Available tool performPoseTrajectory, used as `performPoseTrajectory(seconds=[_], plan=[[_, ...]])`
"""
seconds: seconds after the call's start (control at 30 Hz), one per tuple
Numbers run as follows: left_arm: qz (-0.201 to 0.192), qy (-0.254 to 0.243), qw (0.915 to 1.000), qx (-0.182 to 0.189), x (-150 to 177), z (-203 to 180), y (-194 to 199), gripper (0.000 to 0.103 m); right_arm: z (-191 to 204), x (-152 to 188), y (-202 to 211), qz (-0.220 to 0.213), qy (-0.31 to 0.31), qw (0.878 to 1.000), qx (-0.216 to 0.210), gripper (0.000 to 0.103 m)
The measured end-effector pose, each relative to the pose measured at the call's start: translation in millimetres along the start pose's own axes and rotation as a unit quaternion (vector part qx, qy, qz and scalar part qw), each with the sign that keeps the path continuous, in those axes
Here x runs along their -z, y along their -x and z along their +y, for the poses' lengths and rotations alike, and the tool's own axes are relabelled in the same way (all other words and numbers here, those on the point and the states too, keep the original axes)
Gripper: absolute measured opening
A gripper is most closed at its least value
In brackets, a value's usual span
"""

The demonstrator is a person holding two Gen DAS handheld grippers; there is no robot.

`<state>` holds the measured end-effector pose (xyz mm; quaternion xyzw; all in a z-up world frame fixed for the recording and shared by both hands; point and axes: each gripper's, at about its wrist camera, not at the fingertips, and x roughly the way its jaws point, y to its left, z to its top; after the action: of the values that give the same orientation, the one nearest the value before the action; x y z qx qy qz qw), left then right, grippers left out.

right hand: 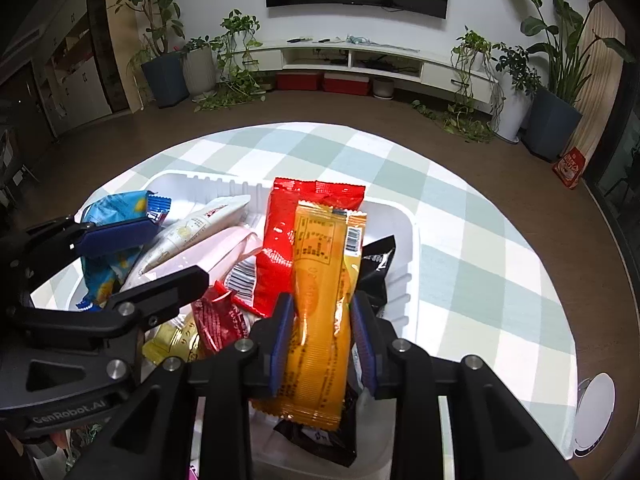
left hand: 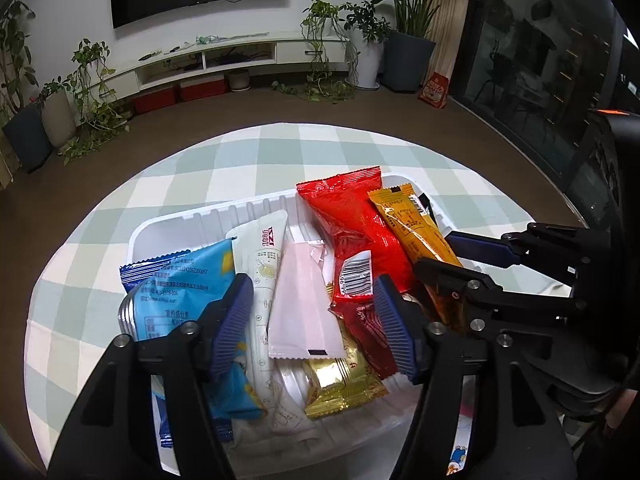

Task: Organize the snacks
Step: 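Carry the white packet and orange bar into the tray and release both, then move back and grasp the green candy bag with the left gripper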

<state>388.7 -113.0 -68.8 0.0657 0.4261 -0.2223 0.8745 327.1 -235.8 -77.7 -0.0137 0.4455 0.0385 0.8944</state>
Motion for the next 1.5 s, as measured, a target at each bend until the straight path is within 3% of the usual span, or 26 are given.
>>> performPoseTrajectory(seconds=[0.17, 0.23, 0.3, 0.4, 0.47, 0.63, 0.7, 0.77, 0.9, 1.0, 1.17, 1.33, 1.5], plan=[[-0.023, 0.004, 0.9997, 0.0, 3, -1, 24, 0.078, -1, 4, 23, -0.024, 0.003, 1.0, 0.007, 0.049], [-0.036, 0.001, 0.9993, 0.003, 5, -2, 40, 0.079, -5, 7, 39, -0.04, -0.008, 0.999, 0.006, 0.062], [-0.048, -0.003, 0.9988, 0.005, 8, -5, 56, 0.083, -8, 12, 56, -0.056, -0.02, 0.998, -0.004, 0.067], [-0.056, -0.014, 0.9983, 0.006, 19, -5, 85, 0.098, -9, 24, 79, -0.073, -0.031, 0.997, -0.014, 0.08], [-0.06, -0.019, 0.998, 0.0, 31, -2, 102, 0.1, -7, 37, 91, -0.076, -0.034, 0.996, -0.031, 0.089], [-0.029, -0.026, 0.9992, 0.012, 79, 7, 123, 0.103, 7, 78, 104, -0.06, -0.045, 0.996, -0.045, 0.09], [0.009, -0.048, 0.9988, 0.007, 102, 8, 119, 0.103, 12, 96, 106, -0.057, -0.053, 0.996, -0.046, 0.09], [0.049, -0.054, 0.9969, 0.03, 121, 12, 113, 0.103, 16, 111, 106, -0.054, -0.065, 0.996, -0.035, 0.09], [0.086, -0.087, 0.9922, 0.023, 145, 9, 103, 0.103, 19, 130, 98, -0.029, -0.098, 0.994, -0.037, 0.09], [0.094, -0.066, 0.9932, 0.021, 152, 6, 100, 0.103, 24, 136, 92, -0.011, -0.109, 0.993, -0.044, 0.09], [0.081, 0.02, 0.9965, -0.005, 149, 6, 90, 0.102, 22, 140, 91, -0.015, -0.131, 0.99, -0.053, 0.09], [0.097, 0.037, 0.9936, -0.043, 150, 5, 69, 0.102, 20, 142, 87, -0.003, -0.132, 0.99, -0.059, 0.09], [0.115, 0.037, 0.9919, -0.041, 163, 16, 68, 0.102, 24, 144, 87, -0.001, -0.117, 0.992, -0.057, 0.09]])
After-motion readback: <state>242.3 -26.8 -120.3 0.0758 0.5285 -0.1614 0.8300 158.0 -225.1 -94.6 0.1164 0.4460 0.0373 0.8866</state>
